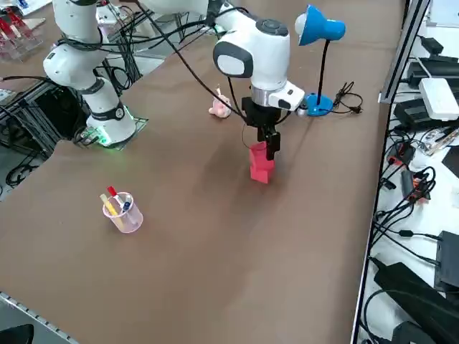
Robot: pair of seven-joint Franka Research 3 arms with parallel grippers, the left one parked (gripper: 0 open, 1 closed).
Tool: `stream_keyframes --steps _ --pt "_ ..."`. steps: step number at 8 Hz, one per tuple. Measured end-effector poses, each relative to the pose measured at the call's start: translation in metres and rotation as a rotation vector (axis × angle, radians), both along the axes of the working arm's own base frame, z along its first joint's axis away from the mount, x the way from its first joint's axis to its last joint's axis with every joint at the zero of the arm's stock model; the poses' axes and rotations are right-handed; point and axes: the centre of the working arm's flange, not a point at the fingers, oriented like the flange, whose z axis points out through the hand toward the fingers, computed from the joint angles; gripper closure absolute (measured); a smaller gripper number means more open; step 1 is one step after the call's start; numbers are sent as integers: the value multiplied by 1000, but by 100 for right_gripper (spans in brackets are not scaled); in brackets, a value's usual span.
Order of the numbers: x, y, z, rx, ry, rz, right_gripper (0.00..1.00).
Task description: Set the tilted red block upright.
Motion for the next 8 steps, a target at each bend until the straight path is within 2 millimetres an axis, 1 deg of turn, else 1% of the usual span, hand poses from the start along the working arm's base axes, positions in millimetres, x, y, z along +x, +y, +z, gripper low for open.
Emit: stream_keyframes --steps 6,8 --pt "-1 -1 -18 -4 13 -1 4" --pt "0 -3 -22 -5 15 -3 8"
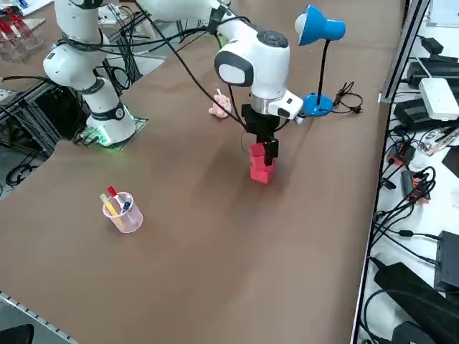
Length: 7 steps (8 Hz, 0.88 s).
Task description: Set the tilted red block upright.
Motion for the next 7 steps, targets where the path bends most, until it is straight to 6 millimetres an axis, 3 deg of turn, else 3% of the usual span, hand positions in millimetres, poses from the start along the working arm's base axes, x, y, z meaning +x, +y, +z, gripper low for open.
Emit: stream_keyframes --steps 1,4,7 --pt "1 0 2 -1 -5 -12 19" --pt "2 -1 10 -10 5 -182 30" --pt "8 0 32 -30 24 -455 30"
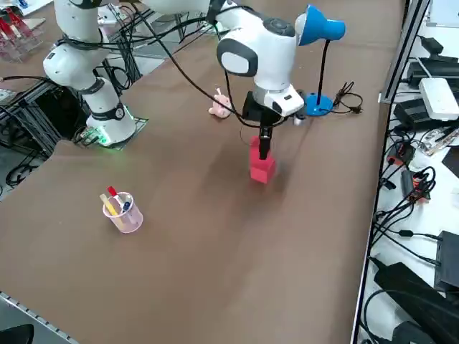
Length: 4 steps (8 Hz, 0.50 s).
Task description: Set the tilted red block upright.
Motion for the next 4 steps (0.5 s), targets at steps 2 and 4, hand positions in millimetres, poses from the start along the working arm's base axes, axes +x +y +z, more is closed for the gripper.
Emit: stream_keyframes --steps 2,4 --pt "1 1 1 -4 -4 -155 30" --pt "1 4 1 24 -2 -326 30"
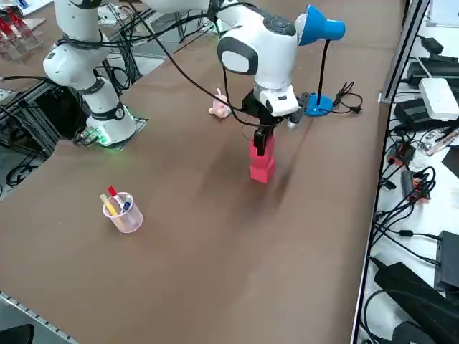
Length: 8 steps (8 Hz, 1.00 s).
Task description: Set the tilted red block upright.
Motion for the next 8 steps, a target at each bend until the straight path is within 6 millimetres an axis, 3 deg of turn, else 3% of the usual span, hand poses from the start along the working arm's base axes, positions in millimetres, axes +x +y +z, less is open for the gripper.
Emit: stream_keyframes --steps 2,8 --pt "0 2 0 -6 3 -104 30" --pt "1 -11 -5 -5 -6 -81 30"
